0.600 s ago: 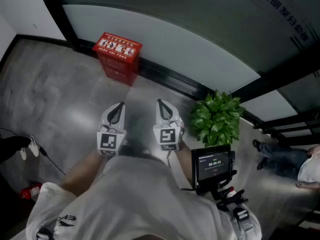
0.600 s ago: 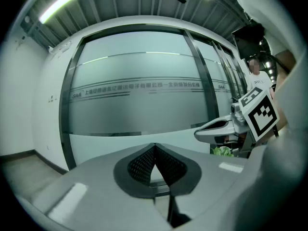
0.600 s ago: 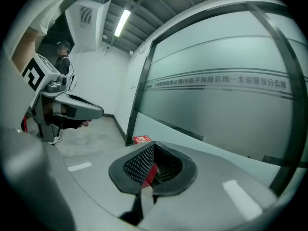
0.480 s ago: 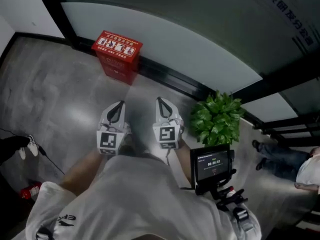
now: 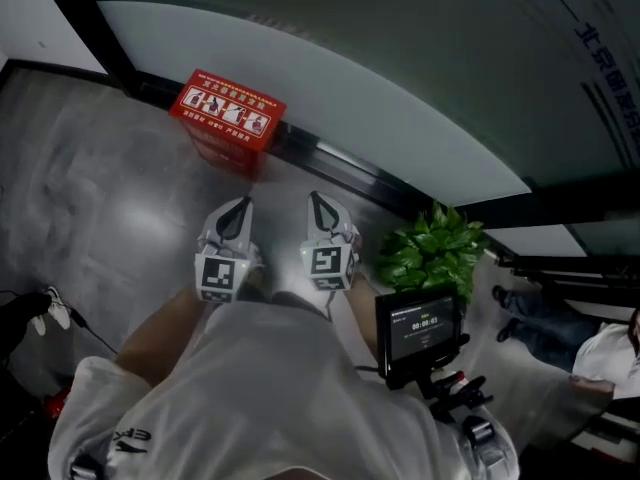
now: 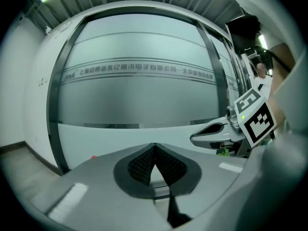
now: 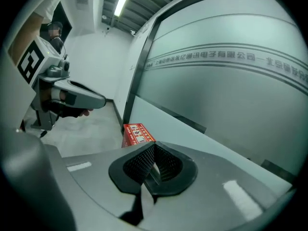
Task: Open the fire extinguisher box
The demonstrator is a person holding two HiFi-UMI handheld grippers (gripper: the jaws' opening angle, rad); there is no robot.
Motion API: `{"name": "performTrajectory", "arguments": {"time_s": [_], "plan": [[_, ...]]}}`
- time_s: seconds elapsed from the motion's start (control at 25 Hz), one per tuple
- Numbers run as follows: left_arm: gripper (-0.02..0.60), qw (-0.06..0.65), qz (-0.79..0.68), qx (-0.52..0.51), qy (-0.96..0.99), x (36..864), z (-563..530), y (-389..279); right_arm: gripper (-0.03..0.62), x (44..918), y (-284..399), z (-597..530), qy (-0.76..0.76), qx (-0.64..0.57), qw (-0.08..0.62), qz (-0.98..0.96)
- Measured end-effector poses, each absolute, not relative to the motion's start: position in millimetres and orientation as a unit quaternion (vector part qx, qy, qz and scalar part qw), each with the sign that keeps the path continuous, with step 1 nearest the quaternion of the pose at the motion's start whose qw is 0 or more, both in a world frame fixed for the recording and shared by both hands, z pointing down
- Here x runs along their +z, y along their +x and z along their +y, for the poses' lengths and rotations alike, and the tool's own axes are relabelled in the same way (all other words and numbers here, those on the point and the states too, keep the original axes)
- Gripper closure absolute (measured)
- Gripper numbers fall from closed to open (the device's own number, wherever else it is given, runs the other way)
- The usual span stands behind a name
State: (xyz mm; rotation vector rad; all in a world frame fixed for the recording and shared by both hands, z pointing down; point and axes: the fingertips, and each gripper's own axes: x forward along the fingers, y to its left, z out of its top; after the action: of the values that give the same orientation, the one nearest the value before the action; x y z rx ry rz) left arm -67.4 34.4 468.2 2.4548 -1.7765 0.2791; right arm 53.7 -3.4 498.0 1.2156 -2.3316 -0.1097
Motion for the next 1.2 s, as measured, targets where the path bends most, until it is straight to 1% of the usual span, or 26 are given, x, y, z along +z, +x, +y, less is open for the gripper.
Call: {"name": "performTrajectory", "arguments": {"time_s": [0.16,0.36,0.72,0.84,1.08,1.12,1.16,1.2], "plan": [[0.580,0.076,-0.570,0.103,0.811,482,-8,-85,0.580,521,32,-43,0.422,-0.082,0.304,-0.850],[0.580,0.088,-0.576,0.119,0.804,508,-45,-99,0.580,552,14,-85,0.376,-0.132,0.353,-0.847],[0.580,0.128,-0.615,0.174,0.758,570,-82,-103,0.580,631,-8,-141,0.277,-0.153,0.380,-0.869],[0.580,0.151,-0.635,0.188,0.734,591,-92,-100,0.580,654,-13,-154,0.231,-0.163,0.387,-0.877],[0.580,0.186,-0.664,0.206,0.694,637,-110,-93,0.579,704,-19,-182,0.159,-0.219,0.395,-0.878],[0.580,0.191,-0.668,0.208,0.688,644,-112,-92,0.576,712,-21,-184,0.144,-0.232,0.395,-0.877],[0.580,0.196,-0.672,0.209,0.683,652,-114,-91,0.534,720,-24,-186,0.128,-0.246,0.397,-0.875],[0.580,0.200,-0.676,0.209,0.678,659,-115,-90,0.513,728,-26,-188,0.112,-0.261,0.399,-0.872]]}}
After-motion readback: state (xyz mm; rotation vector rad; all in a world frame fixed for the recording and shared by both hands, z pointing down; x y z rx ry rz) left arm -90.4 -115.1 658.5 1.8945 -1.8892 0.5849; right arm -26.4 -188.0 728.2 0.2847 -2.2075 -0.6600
